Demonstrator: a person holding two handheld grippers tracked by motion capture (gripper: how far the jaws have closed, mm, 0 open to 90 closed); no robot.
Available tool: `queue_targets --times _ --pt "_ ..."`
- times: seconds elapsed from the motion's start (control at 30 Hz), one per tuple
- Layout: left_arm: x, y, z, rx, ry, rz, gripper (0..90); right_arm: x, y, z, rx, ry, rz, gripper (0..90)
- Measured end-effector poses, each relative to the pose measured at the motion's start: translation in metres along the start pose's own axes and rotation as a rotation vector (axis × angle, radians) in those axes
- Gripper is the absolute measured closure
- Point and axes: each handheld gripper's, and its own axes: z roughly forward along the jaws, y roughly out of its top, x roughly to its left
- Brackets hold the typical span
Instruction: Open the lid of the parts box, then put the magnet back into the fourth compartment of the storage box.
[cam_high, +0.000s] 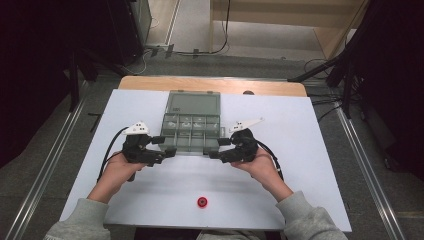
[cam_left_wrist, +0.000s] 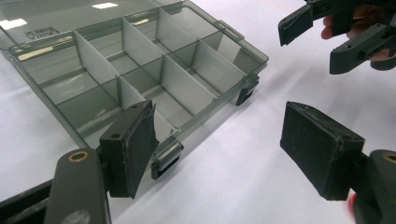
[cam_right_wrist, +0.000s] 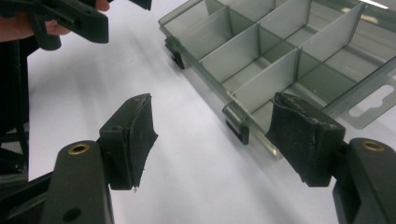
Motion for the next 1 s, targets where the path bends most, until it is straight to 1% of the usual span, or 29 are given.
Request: queue_targets --times 0.2,0.3,0.4,0.53,0.6,0.67,0.73,0.83,0.93,1.0 --pt "-0.005 -0.005 0.001 0.010 -0.011 0.011 26.1 0.004 -0.006 -0.005 -0.004 0.018 -0.009 31.6" --pt "-0.006 -0.007 0.001 0.011 -0.015 0.008 26.1 0.004 -0.009 -0.008 -0.005 0.019 -0.006 31.6" --pt "-0.009 -0.009 0.000 0.006 -0.028 0.003 26.1 0.006 -0.013 -0.009 -0.003 0.018 -0.014 31.6" --pt "-0.012 -0.012 -0.001 0.013 -0.026 0.010 26.1 0.008 -0.015 -0.012 -0.004 0.022 -0.015 31.5" --pt "-0.013 -0.014 -0.002 0.025 -0.032 0.014 26.1 0.009 -0.017 -0.013 -0.006 0.024 -0.014 31.5" --pt "-0.014 -0.015 -0.002 0.025 -0.036 0.019 26.1 0.009 -0.018 -0.013 -0.007 0.029 -0.011 31.5" --pt "-0.016 -0.016 -0.002 0.032 -0.041 0.026 26.1 0.010 -0.020 -0.013 -0.008 0.033 -0.014 31.5" --pt "-0.018 -0.018 -0.002 0.031 -0.048 0.035 26.1 0.013 -0.023 -0.014 -0.004 0.034 -0.022 31.5" --pt "-0.020 -0.021 -0.002 0.035 -0.049 0.044 26.1 0.016 -0.026 -0.014 0.003 0.037 -0.022 31.5" --pt "-0.020 -0.024 -0.004 0.043 -0.049 0.042 26.1 0.016 -0.029 -0.015 0.005 0.040 -0.030 31.5"
